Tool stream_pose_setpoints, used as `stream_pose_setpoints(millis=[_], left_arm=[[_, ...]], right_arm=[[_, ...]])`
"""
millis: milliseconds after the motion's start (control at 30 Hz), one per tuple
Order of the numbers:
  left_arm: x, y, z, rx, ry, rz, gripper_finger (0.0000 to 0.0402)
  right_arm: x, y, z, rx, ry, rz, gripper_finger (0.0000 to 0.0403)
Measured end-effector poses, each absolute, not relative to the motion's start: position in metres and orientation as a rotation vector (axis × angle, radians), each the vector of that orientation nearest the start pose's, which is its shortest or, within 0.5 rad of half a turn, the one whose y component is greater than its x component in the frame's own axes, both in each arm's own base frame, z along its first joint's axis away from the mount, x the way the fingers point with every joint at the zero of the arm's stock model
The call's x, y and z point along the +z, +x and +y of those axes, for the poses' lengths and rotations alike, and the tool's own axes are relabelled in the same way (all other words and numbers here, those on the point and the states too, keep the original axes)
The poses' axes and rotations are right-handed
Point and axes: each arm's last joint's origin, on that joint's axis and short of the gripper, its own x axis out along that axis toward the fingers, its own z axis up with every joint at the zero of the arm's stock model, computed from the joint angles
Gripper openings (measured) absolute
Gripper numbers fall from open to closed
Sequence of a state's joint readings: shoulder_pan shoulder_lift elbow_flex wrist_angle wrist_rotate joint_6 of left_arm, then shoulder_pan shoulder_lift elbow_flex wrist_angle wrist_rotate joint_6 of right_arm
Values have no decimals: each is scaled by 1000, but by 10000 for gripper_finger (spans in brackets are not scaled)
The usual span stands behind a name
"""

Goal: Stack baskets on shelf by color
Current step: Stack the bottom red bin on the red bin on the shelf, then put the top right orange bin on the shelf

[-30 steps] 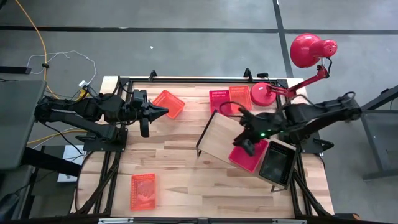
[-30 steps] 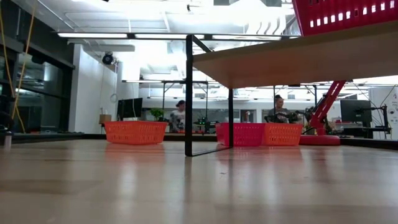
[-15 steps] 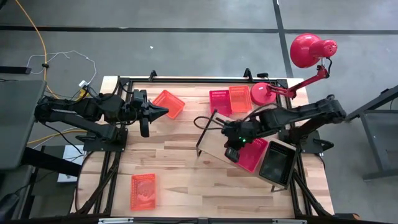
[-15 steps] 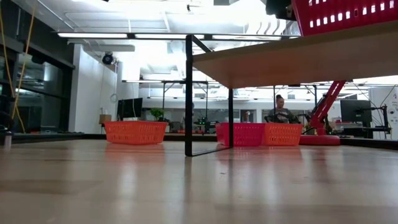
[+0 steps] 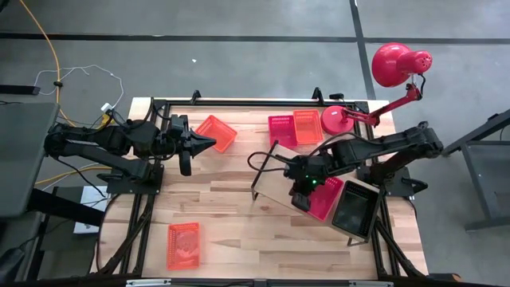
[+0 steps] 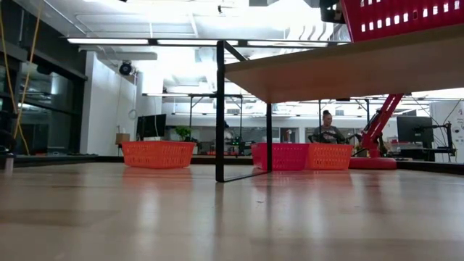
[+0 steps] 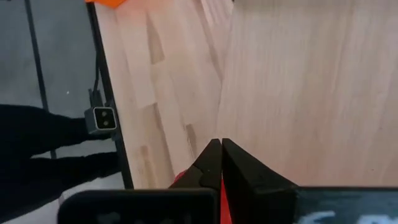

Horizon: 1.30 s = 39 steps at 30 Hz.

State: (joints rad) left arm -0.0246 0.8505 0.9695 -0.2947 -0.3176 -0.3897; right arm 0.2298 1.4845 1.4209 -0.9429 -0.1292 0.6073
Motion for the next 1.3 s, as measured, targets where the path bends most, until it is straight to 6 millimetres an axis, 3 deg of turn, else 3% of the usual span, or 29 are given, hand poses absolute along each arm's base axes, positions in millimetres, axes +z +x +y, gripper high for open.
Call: stream_pose_setpoints(millis=[767,1100,1300], left_arm=[[374,176,5,322,-356,115,0],[374,176,5,321,-356,115,0],[374,176,5,321,-356,115,0]], right_arm=[[331,282,72,72,471,1110,0],[376,237,55,-135,358,801,0],[365,216,48,-173,461,667,0]])
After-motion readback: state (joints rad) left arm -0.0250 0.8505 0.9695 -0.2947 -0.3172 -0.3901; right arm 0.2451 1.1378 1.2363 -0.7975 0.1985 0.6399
